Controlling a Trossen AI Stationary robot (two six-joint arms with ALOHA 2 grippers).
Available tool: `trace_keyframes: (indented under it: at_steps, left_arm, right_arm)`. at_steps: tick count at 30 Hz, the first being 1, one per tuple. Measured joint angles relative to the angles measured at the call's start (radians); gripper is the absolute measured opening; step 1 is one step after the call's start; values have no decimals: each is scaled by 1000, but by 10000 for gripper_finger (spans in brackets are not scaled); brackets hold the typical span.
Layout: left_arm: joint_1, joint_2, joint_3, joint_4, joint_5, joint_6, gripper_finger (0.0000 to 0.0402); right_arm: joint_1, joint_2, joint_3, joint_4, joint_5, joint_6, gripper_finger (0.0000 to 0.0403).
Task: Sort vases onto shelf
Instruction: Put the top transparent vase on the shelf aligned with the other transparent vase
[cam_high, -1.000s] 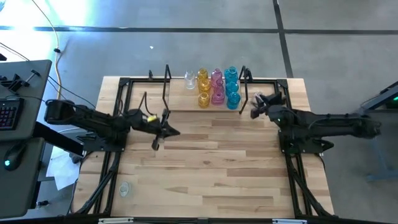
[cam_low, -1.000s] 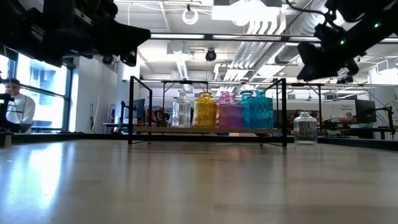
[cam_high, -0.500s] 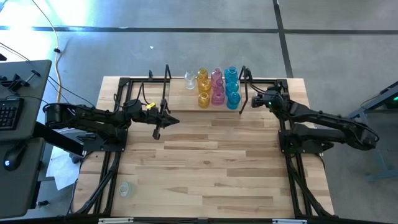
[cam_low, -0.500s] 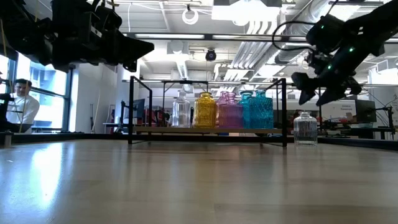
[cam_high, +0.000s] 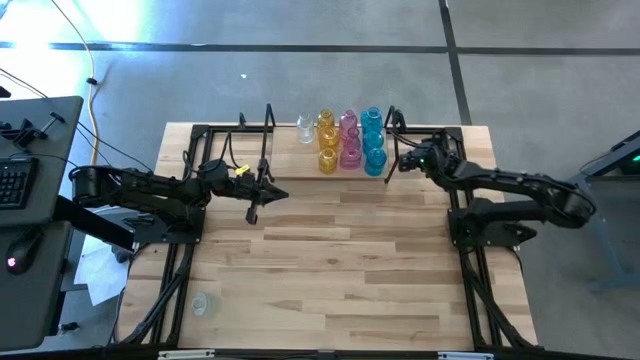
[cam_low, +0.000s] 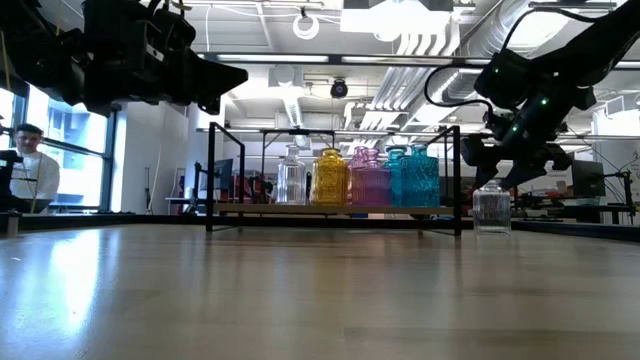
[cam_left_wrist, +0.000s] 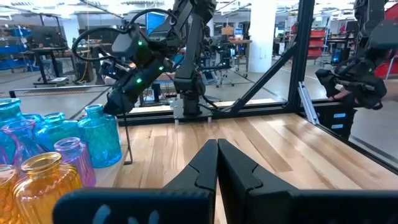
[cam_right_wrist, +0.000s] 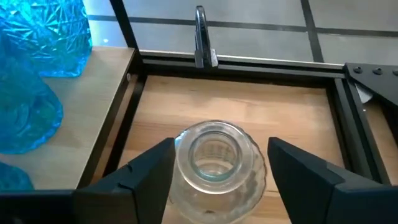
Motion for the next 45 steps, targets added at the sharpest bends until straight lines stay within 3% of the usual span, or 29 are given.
trace_keyframes:
  at_steps: [12,24,35,41,45]
  left_arm:
    - [0,0,0,0,-4,3,0]
    - [0,0,0,-1,-4,0,0]
    - [0,0,0,-3,-4,0,0]
    - [0,0,0,-7,-4,0,0]
    - [0,0,0,-7,-4,-1,0]
  right_arm:
    - [-1,19,0,42,25,-12,124]
    - [36,-40,-1,-48,7,-10,136]
    - [192,-204,186,-546,10,111,124]
    - [366,-218,337,-857,-36,252,125]
    - [523,-217,397,-928,-99,348,125]
